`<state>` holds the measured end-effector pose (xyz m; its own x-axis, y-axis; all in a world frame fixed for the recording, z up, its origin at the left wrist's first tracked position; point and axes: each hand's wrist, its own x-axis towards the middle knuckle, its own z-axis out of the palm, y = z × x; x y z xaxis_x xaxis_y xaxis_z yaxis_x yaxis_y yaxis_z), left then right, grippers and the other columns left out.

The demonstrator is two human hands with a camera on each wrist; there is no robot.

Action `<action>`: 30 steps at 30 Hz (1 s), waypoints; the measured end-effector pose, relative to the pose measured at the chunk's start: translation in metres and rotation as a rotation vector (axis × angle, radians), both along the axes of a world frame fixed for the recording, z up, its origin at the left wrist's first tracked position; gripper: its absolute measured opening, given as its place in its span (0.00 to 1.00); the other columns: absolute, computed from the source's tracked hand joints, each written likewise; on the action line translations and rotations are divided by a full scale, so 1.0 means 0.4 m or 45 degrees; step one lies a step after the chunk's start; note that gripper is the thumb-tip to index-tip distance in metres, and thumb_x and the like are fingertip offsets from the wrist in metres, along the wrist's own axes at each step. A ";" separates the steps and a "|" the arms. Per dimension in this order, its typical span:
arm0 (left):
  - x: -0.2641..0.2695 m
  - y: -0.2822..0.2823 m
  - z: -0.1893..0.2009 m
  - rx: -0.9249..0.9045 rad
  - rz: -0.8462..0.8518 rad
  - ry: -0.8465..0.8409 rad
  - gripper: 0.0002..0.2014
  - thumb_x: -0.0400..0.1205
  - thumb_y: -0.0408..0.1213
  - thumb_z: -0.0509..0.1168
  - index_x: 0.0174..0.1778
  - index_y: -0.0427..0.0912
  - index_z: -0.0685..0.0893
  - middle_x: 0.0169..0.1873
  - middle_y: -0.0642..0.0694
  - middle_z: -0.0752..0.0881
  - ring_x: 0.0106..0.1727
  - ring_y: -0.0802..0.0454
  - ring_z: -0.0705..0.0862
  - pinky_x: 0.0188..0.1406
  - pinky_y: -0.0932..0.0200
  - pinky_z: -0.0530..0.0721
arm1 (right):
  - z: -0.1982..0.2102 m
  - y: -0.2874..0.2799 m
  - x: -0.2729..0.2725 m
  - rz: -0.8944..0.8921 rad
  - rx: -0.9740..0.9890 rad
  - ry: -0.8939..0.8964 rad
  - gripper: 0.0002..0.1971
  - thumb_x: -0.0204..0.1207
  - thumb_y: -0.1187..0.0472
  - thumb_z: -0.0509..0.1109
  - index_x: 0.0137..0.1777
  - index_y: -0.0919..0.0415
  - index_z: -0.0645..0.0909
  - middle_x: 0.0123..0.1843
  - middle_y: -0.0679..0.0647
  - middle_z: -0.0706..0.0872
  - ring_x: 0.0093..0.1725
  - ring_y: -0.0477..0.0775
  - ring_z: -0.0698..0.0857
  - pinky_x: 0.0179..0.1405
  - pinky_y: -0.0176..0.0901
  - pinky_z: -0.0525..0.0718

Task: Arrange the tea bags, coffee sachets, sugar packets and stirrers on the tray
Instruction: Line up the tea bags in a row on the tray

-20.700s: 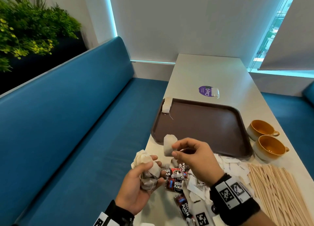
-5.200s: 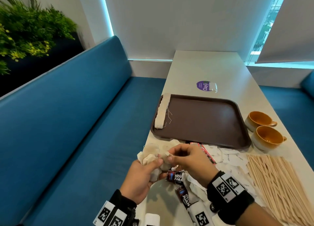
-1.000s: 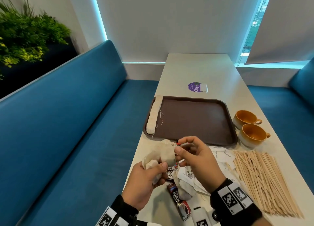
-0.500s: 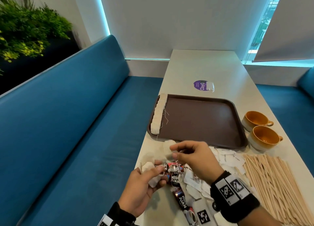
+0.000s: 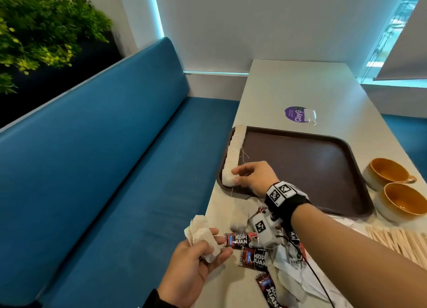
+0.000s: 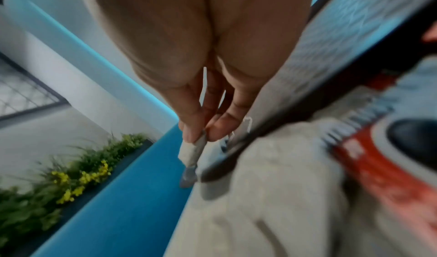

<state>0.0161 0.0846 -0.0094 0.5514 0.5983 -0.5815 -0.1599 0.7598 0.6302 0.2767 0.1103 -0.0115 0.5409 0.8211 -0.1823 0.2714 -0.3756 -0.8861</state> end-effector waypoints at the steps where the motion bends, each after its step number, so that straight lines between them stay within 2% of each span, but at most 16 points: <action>1: -0.001 0.003 -0.001 0.001 0.002 0.004 0.15 0.81 0.13 0.54 0.59 0.19 0.82 0.42 0.26 0.88 0.43 0.26 0.90 0.48 0.39 0.92 | -0.020 0.010 -0.001 0.004 -0.040 0.004 0.10 0.68 0.62 0.87 0.48 0.52 0.94 0.45 0.51 0.92 0.43 0.49 0.90 0.51 0.43 0.90; 4: -0.004 0.013 -0.008 -0.004 0.005 0.009 0.15 0.81 0.12 0.54 0.59 0.19 0.81 0.43 0.26 0.87 0.43 0.27 0.89 0.49 0.38 0.92 | -0.051 0.032 -0.002 0.013 -0.120 -0.052 0.09 0.69 0.62 0.86 0.47 0.51 0.93 0.46 0.49 0.92 0.46 0.48 0.90 0.50 0.39 0.87; 7: -0.005 0.019 -0.016 -0.018 0.012 0.012 0.15 0.81 0.12 0.55 0.59 0.20 0.82 0.45 0.26 0.86 0.42 0.28 0.90 0.49 0.38 0.92 | -0.053 0.049 -0.001 0.046 -0.184 -0.174 0.08 0.71 0.60 0.85 0.49 0.51 0.93 0.46 0.48 0.91 0.45 0.45 0.88 0.47 0.35 0.83; 11: -0.006 0.021 -0.022 -0.031 0.013 0.012 0.15 0.81 0.13 0.55 0.60 0.20 0.82 0.46 0.26 0.86 0.41 0.28 0.90 0.49 0.38 0.91 | -0.045 0.065 -0.004 0.126 -0.254 -0.298 0.08 0.72 0.56 0.84 0.50 0.50 0.93 0.41 0.44 0.86 0.40 0.40 0.83 0.36 0.28 0.76; 15: -0.008 0.023 -0.017 -0.031 0.011 -0.007 0.16 0.81 0.14 0.54 0.61 0.20 0.81 0.51 0.26 0.85 0.45 0.25 0.90 0.51 0.36 0.90 | -0.038 0.067 0.000 0.134 -0.264 -0.304 0.09 0.72 0.55 0.84 0.51 0.49 0.93 0.41 0.44 0.85 0.41 0.44 0.83 0.36 0.31 0.77; 18: -0.014 0.025 -0.009 -0.026 0.020 -0.036 0.19 0.80 0.14 0.50 0.61 0.20 0.81 0.52 0.26 0.82 0.49 0.21 0.90 0.48 0.38 0.92 | -0.043 0.058 0.001 0.077 -0.197 -0.223 0.08 0.70 0.56 0.85 0.48 0.50 0.92 0.39 0.47 0.83 0.38 0.46 0.82 0.37 0.34 0.79; 21: -0.018 0.025 0.001 -0.017 0.046 -0.086 0.20 0.79 0.12 0.49 0.62 0.21 0.80 0.55 0.26 0.80 0.53 0.18 0.88 0.45 0.41 0.93 | -0.040 0.039 -0.008 0.102 -0.187 -0.198 0.08 0.72 0.56 0.84 0.50 0.51 0.92 0.38 0.48 0.84 0.35 0.46 0.82 0.27 0.30 0.77; 22: -0.018 0.024 0.006 -0.008 0.050 -0.111 0.20 0.80 0.12 0.50 0.63 0.21 0.79 0.57 0.26 0.79 0.54 0.17 0.88 0.45 0.41 0.94 | -0.034 0.030 -0.010 0.092 -0.174 -0.196 0.08 0.73 0.56 0.83 0.51 0.51 0.91 0.39 0.49 0.85 0.36 0.46 0.83 0.27 0.30 0.78; 24: -0.017 0.019 0.019 0.016 0.040 -0.147 0.18 0.81 0.12 0.52 0.65 0.21 0.77 0.59 0.24 0.80 0.55 0.19 0.88 0.48 0.41 0.93 | -0.010 0.010 -0.013 0.049 -0.109 -0.192 0.07 0.76 0.58 0.80 0.51 0.48 0.90 0.39 0.49 0.86 0.37 0.47 0.84 0.34 0.34 0.80; 26: -0.016 0.009 0.040 0.069 0.010 -0.161 0.15 0.82 0.12 0.55 0.64 0.21 0.77 0.53 0.24 0.85 0.56 0.20 0.88 0.50 0.40 0.92 | 0.032 -0.021 -0.022 0.036 -0.028 -0.172 0.05 0.77 0.59 0.79 0.50 0.48 0.89 0.37 0.49 0.86 0.33 0.44 0.83 0.38 0.38 0.81; 28: -0.009 -0.003 0.062 0.164 -0.031 -0.156 0.12 0.82 0.13 0.57 0.60 0.20 0.78 0.43 0.28 0.89 0.53 0.24 0.90 0.52 0.41 0.92 | 0.088 -0.068 -0.043 0.096 0.039 -0.090 0.04 0.77 0.59 0.78 0.49 0.50 0.90 0.36 0.49 0.87 0.31 0.42 0.83 0.34 0.35 0.82; 30: -0.003 -0.016 0.079 0.256 -0.049 -0.149 0.08 0.83 0.14 0.59 0.55 0.22 0.80 0.36 0.34 0.89 0.43 0.35 0.93 0.53 0.43 0.92 | 0.146 -0.129 -0.075 0.211 0.099 0.007 0.02 0.78 0.59 0.78 0.49 0.53 0.91 0.37 0.52 0.90 0.35 0.44 0.86 0.35 0.35 0.86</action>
